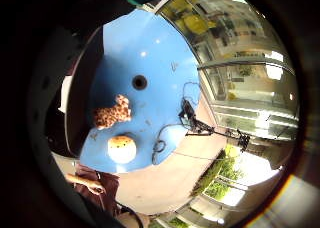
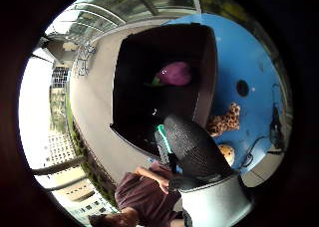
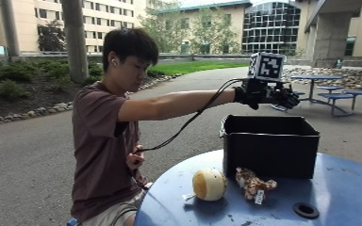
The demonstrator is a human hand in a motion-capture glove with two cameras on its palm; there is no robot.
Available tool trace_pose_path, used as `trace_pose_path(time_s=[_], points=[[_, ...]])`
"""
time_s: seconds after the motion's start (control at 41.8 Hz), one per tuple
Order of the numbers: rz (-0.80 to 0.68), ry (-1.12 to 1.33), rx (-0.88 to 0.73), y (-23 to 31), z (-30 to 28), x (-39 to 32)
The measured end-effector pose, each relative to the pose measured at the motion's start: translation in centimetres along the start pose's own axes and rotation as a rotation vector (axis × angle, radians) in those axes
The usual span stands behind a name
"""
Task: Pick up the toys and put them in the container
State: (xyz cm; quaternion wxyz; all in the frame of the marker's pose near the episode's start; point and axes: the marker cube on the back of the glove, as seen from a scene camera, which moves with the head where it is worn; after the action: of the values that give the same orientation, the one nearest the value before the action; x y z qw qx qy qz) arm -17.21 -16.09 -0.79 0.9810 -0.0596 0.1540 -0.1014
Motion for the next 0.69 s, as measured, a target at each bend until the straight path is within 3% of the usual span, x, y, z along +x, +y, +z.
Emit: trace_pose_path(time_s=[0.263, 0.383, 0.551, 0.695], points=[[0.008, -0.037, -0.067, 9.6, 1.9, 7.8], [-0.083, -0.031, -0.078, 14.1, 4.7, 10.2], [-0.139, -0.093, -0.155, 17.0, 14.6, 8.9], [-0.101, 0.011, -0.350, 17.2, 26.7, 6.7]])
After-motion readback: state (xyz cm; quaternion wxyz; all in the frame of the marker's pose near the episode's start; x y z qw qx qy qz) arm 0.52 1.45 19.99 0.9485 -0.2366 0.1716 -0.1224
